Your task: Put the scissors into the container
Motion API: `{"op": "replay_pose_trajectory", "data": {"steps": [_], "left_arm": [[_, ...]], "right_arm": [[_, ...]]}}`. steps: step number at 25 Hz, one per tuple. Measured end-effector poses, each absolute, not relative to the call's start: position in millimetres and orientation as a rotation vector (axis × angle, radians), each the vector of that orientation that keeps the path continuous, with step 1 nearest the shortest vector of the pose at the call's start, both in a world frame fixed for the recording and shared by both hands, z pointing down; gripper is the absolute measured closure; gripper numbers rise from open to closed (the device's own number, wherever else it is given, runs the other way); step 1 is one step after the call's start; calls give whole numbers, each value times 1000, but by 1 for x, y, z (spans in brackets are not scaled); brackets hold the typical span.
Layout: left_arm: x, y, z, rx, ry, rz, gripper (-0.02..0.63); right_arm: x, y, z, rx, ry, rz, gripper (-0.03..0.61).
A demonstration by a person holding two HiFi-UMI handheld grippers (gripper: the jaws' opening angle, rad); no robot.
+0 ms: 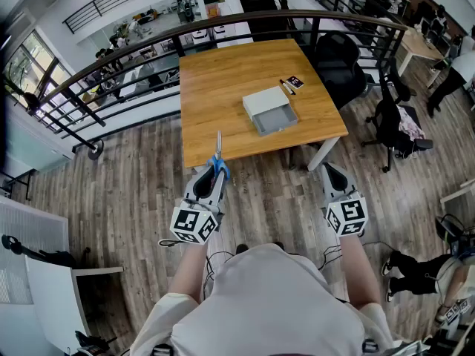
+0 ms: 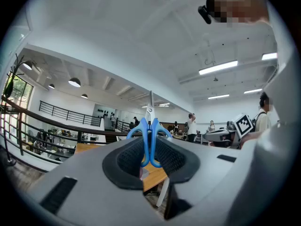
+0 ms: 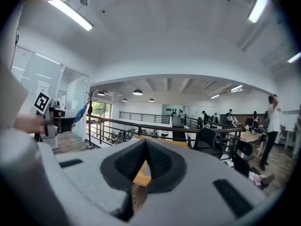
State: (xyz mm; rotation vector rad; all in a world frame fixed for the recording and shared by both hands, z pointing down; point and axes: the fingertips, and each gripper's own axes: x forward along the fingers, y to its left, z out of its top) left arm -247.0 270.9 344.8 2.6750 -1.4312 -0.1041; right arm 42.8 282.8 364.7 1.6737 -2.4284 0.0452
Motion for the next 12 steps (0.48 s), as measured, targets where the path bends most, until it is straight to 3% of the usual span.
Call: {"op": "replay_pose_trajectory", "data": {"steps": [12], "left_arm": [[-234,271,348,2667,-1434,-110,538]], "right_arm": [[53,278,364,1683,-2448,54,577]]}}
